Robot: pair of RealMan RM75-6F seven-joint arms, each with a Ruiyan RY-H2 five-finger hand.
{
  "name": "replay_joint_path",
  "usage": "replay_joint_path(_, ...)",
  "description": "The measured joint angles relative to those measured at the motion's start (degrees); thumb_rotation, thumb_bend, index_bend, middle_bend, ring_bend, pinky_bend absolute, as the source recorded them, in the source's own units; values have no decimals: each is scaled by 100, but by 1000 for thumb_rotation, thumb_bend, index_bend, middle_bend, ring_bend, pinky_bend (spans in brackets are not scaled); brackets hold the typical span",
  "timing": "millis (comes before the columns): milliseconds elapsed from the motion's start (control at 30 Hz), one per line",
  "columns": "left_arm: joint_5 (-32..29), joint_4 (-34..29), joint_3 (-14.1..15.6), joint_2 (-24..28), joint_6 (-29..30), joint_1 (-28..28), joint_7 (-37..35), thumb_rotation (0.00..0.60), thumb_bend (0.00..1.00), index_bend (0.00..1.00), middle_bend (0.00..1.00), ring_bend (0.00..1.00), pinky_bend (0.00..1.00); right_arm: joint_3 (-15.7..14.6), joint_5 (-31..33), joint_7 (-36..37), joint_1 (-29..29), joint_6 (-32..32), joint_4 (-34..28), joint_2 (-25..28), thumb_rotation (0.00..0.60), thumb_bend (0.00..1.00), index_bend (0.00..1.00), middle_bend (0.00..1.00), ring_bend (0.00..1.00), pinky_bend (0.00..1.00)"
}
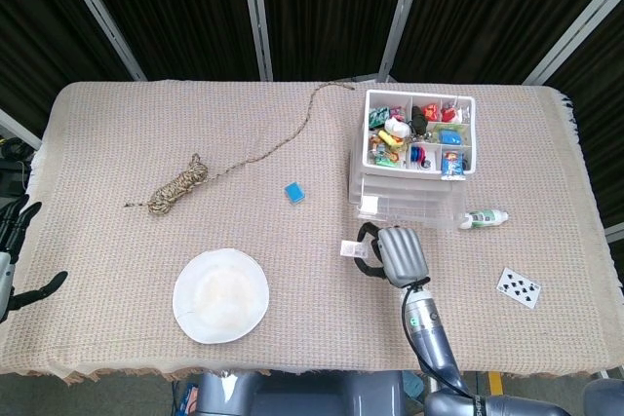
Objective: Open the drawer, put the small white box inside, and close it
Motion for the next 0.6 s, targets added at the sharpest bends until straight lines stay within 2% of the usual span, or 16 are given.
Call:
replay_joint_path(267,47,-16,18,0,24,10,17,600,222,59,0,0,0,311,-41,-356,-103,394,-850,602,600,200,640,953,917,607)
replay_joint_path(600,35,-20,17,-8,7,4,36,600,223,58,0,0,0,760,229,-684,-101,650,-1234,1048,600,199,635,953,916,607)
